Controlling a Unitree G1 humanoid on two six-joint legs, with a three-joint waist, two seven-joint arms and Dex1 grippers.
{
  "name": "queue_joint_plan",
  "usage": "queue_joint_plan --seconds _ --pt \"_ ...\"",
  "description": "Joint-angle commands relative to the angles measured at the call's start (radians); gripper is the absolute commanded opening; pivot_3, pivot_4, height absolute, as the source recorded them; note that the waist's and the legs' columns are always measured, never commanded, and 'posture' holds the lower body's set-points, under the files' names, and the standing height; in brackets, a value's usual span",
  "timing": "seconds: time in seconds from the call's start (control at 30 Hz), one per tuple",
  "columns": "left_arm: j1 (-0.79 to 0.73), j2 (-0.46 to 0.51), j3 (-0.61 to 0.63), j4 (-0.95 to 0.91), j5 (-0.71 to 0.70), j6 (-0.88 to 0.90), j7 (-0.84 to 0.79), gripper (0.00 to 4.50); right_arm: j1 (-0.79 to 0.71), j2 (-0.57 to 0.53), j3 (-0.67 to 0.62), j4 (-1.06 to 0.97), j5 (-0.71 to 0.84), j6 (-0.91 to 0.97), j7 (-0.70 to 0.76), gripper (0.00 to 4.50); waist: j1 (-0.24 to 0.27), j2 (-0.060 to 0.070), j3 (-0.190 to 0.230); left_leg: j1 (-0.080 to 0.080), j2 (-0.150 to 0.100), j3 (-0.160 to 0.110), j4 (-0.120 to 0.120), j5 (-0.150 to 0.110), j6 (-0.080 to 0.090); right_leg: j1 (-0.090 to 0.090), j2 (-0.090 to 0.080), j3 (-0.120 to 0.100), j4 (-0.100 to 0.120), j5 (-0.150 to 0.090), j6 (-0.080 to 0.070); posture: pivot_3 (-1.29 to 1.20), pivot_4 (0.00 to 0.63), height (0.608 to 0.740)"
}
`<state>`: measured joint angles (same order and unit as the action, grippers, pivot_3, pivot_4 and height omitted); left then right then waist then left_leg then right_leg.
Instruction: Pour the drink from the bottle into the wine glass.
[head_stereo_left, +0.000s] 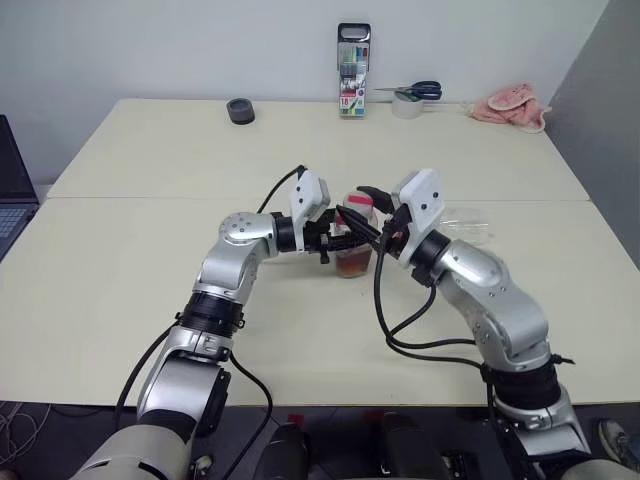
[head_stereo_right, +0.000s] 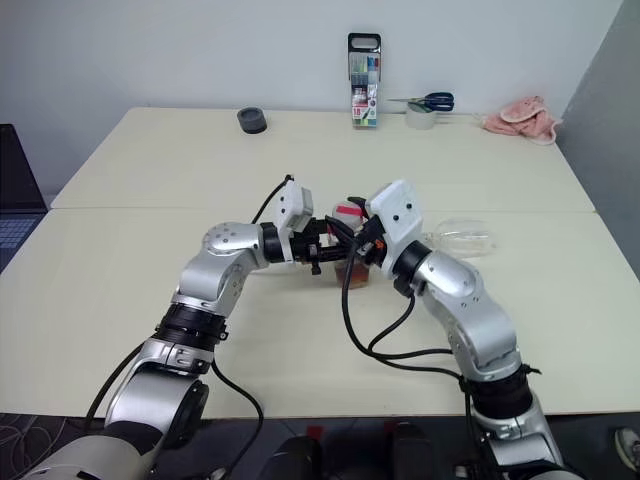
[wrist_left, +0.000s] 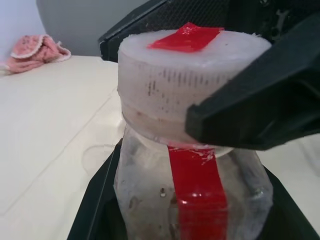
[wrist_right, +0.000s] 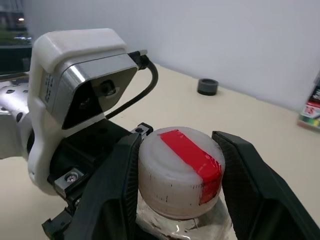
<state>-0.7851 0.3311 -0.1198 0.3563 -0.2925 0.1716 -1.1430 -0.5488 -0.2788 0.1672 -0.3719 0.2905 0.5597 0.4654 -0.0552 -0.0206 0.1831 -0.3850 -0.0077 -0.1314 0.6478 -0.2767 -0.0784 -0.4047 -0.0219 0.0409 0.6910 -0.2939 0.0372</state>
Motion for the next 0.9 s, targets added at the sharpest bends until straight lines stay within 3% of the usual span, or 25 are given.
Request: queue_joint_plan --seconds 0.03,0.2,0.37,0.43,0.63,0.77,0.9 --pt "0.008 0.013 -0.010 -0.073 -0.018 0.010 -0.035 1.79 -0.060 -0.082 -0.033 0.052 0.057 -0.097 0.203 1.93 0.000 0.000 0.000 0.000 0.000 0.000 0.000 0.000 0.000 0.000 0.000 0.000 0.000 0.000 0.000 0.00 0.150 0.740" --pt "0.022 0.036 -0.018 -0.112 -0.041 0.030 -0.098 1.78 -0.142 -0.223 -0.031 0.150 0.177 -0.084 0.513 1.93 -0.001 0.000 0.000 0.000 0.000 0.001 0.000 0.000 0.000 0.000 0.000 0.000 -0.001 0.000 0.000 0.00 0.150 0.740" --pt "0.016 0.034 -0.007 -0.109 -0.045 0.041 -0.100 1.78 -0.154 -0.271 -0.035 0.166 0.203 -0.043 0.561 1.93 -0.001 0.000 0.000 0.000 0.000 0.000 0.000 -0.001 0.001 0.000 0.000 0.000 0.000 0.000 0.000 0.00 0.150 0.740" --pt "0.013 0.029 0.000 -0.106 -0.046 0.046 -0.089 1.78 -0.131 -0.253 -0.069 0.145 0.196 -0.035 0.485 1.93 -0.001 0.000 0.000 0.000 0.000 0.001 0.001 -0.001 0.001 0.000 0.000 0.000 0.000 0.000 0.000 0.00 0.150 0.740" --pt "-0.012 0.005 0.013 -0.064 -0.028 0.049 -0.019 1.78 0.068 -0.215 -0.138 -0.167 0.135 0.047 0.175 3.87 0.005 0.000 0.000 -0.002 -0.001 0.000 0.002 0.000 0.000 -0.001 -0.001 0.001 0.001 0.000 0.000 0.00 0.150 0.740" --pt "-0.026 -0.008 0.005 -0.024 0.004 0.015 0.013 1.78 0.184 -0.109 -0.099 -0.327 0.078 0.112 -0.034 3.92 0.006 0.000 0.000 -0.002 0.000 -0.001 0.001 0.000 0.000 -0.001 -0.001 0.000 0.001 0.000 0.000 0.00 0.150 0.740" --pt "-0.033 -0.022 0.001 0.000 0.020 -0.010 0.022 1.78 0.201 0.013 -0.023 -0.323 -0.055 0.116 -0.232 3.92 0.003 0.000 0.000 0.000 0.000 0.000 0.004 0.000 0.000 -0.001 0.000 0.001 0.005 0.000 0.000 0.00 0.150 0.740"
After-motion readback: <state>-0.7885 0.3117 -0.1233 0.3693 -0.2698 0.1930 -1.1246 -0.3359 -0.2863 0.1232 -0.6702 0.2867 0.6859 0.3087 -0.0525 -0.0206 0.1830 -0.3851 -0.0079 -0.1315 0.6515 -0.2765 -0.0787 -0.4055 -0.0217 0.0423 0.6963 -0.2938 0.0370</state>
